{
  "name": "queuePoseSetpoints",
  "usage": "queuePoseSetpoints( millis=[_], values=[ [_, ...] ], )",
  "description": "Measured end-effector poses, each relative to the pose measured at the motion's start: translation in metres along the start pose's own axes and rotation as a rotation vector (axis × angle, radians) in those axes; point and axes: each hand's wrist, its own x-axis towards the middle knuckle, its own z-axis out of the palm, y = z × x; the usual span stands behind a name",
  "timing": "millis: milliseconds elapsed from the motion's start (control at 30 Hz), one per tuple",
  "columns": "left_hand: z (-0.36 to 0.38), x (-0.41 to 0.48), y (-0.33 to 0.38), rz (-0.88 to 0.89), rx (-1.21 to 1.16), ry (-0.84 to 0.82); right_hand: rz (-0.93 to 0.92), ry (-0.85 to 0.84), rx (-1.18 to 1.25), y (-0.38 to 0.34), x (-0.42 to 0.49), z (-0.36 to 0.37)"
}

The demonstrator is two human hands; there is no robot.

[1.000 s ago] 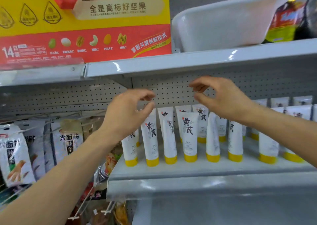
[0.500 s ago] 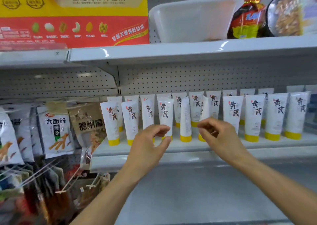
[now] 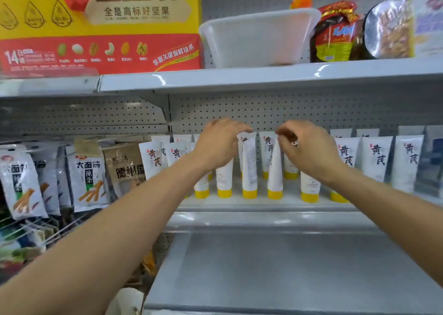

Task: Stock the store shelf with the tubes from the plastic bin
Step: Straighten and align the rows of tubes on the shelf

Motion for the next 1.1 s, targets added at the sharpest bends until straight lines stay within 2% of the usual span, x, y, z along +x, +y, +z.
queuePoseSetpoints(
  millis=[133, 267, 400, 600, 1000, 1100],
  values=[
    [0.001, 0.028, -0.005, 0.077, 0.156, -0.207, 0.005, -0.257, -0.411, 0.005, 0.035, -0.009],
    [0.009, 0.043, -0.01, 0.156, 0.296, -0.344, 0.015, -0.392, -0.552, 0.006, 0.044, 0.002],
    [0.017, 0.051, -0.014, 0.191, 0.309, -0.377, -0.017, -0.458, -0.538, 0.005, 0.048, 0.01],
    [0.025, 0.061, -0.023, 0.236, 0.267, -0.372, 0.031, -0.508, -0.396, 0.017, 0.054, 0.021],
    [0.025, 0.068, -0.018, 0.181, 0.164, -0.387, 0.009, -0.645, -0.124, 0.034, 0.061, 0.02],
    [0.025, 0.068, -0.015, 0.151, 0.136, -0.406, 0.003, -0.66, -0.119, 0.035, 0.062, 0.019]
  ],
)
